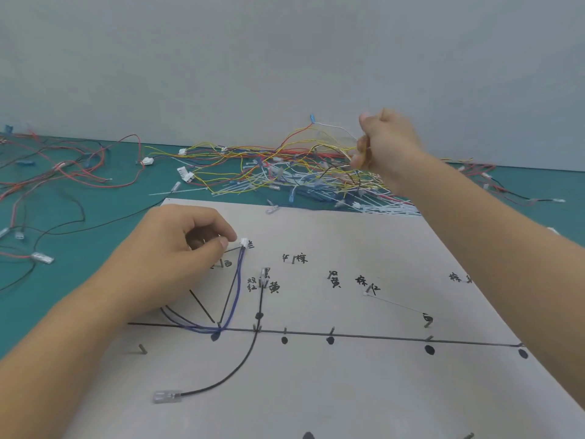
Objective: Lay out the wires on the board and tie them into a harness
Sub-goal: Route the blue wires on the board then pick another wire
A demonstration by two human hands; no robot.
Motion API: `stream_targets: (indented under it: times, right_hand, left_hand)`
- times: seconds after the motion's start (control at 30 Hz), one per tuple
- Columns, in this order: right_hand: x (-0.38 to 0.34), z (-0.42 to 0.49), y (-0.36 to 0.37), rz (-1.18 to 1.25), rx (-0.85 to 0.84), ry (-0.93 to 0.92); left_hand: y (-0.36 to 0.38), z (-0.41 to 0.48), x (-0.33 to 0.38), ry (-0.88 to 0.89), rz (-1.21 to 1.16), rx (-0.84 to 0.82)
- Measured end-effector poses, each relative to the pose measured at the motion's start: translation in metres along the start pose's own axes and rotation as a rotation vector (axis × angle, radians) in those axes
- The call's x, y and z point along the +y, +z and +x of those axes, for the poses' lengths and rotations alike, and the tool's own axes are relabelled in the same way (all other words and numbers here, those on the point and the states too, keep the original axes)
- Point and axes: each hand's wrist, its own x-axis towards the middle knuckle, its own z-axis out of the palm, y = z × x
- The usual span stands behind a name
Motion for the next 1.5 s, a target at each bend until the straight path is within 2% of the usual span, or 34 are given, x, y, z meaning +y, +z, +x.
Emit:
stream_targets:
  times: [0.07, 0.13, 0.23, 0.33, 0.4, 0.47, 0.53, 0.63, 0.67, 0.8, 0.93, 1.07, 1.17, 1.23, 1.3, 1.4, 1.43, 1.5]
  right_hand:
    - [0.012, 0.001, -0.006, -0.406, 0.039, -0.068]
    - [0.019, -0.003, -0.011, -0.525, -0.017, 0.035]
    - [0.022, -0.012, -0.016, -0.269, -0.226, 0.237]
    - [0.020, -0.014, -0.015, 0.071, -0.481, 0.273]
    - [0.016, -0.017, -0.014, 0.178, -0.657, 0.298]
    - [0.014, -0.020, -0.015, 0.166, -0.758, 0.296]
    - [0.015, -0.021, -0.014, 0.051, -0.659, 0.241]
    - [0.023, -0.021, -0.012, -0.258, -0.281, 0.041]
    - [0.026, -0.022, -0.012, -0.397, -0.233, -0.049]
    - [0.034, -0.031, -0.006, -0.700, -0.384, -0.242]
    - [0.043, -0.032, 0.011, -0.876, -0.356, -0.426]
    - [0.041, -0.029, 0.014, -0.800, -0.233, -0.471]
    - [0.026, -0.030, 0.009, -0.429, -0.105, -0.359]
    - [0.013, -0.035, 0.003, -0.103, -0.098, -0.241]
    - [0.005, -0.041, -0.006, 0.049, -0.114, -0.218]
    - [0.010, -0.051, -0.015, 0.091, -0.139, -0.209]
    - [0.014, -0.053, -0.016, 0.038, -0.126, -0.218]
    - [0.024, -0.052, -0.015, -0.235, -0.060, -0.284]
  left_hand:
    - [0.001, 0.000, 0.001, 0.006, 0.002, 0.000]
    - [0.001, 0.000, 0.001, 0.000, 0.001, -0.004]
    - [0.002, -0.001, 0.002, -0.004, 0.002, -0.003]
    - [0.001, -0.001, 0.002, -0.003, 0.004, -0.004]
    - [0.001, -0.001, 0.002, -0.004, 0.005, -0.005]
    - [0.001, -0.001, 0.001, -0.013, 0.002, -0.005]
    - [0.001, 0.000, 0.001, -0.014, -0.002, -0.003]
    - [0.001, 0.000, 0.001, -0.008, -0.003, -0.004]
    - [0.002, 0.000, 0.001, -0.005, -0.003, -0.005]
    - [0.002, 0.000, 0.000, -0.004, -0.001, -0.009]
    - [0.001, 0.000, 0.000, -0.006, -0.002, -0.006]
    - [0.000, 0.000, 0.000, -0.005, 0.004, 0.001]
    - [0.000, 0.000, 0.001, -0.005, -0.006, 0.008]
    - [0.000, 0.000, 0.001, 0.000, -0.010, 0.007]
    - [0.001, 0.000, 0.001, 0.008, -0.012, 0.003]
    - [0.002, -0.001, 0.002, 0.018, -0.004, -0.005]
    - [0.002, -0.001, 0.002, 0.019, -0.004, -0.005]
    - [0.002, -0.001, 0.003, 0.022, -0.010, -0.001]
